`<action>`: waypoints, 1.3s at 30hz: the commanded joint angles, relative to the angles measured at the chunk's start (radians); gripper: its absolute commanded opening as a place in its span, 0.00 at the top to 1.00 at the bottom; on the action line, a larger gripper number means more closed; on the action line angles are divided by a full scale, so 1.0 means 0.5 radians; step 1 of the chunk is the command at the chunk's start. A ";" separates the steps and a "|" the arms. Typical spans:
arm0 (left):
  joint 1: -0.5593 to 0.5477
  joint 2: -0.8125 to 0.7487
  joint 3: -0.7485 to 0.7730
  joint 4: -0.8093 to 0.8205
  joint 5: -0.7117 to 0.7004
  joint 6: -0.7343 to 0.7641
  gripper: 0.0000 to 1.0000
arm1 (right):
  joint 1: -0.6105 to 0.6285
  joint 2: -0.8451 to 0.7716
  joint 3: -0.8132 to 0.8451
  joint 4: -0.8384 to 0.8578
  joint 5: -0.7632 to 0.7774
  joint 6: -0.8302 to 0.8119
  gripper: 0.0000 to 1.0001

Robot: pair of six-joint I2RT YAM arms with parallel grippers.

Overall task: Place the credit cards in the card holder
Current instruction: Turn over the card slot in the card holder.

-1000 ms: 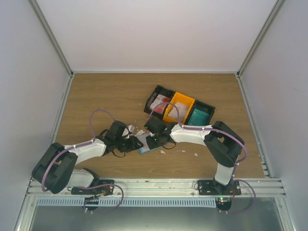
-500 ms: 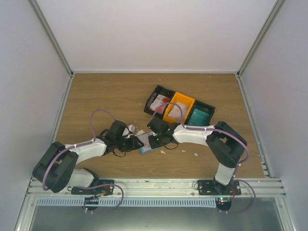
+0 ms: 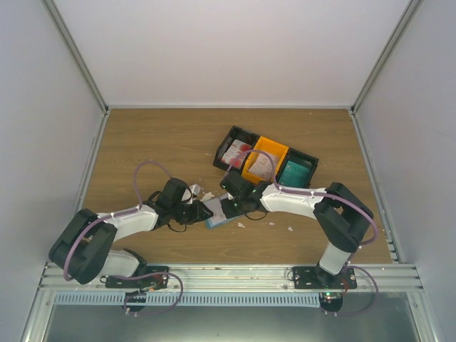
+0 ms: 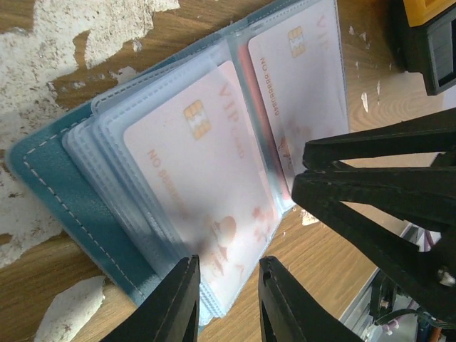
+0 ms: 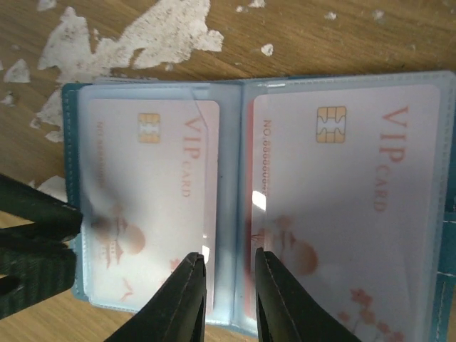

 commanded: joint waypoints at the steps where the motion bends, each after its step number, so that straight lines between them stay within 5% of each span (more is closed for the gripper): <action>1: -0.014 0.015 -0.015 0.093 -0.004 -0.007 0.73 | -0.008 -0.085 -0.017 -0.039 0.040 -0.009 0.79; 12: -0.014 0.016 -0.020 0.095 -0.006 -0.009 0.73 | 0.002 0.078 -0.011 -0.018 -0.143 -0.140 0.93; 39: -0.016 0.044 -0.020 0.044 -0.028 -0.019 0.65 | -0.004 0.192 -0.046 -0.046 -0.053 -0.065 0.98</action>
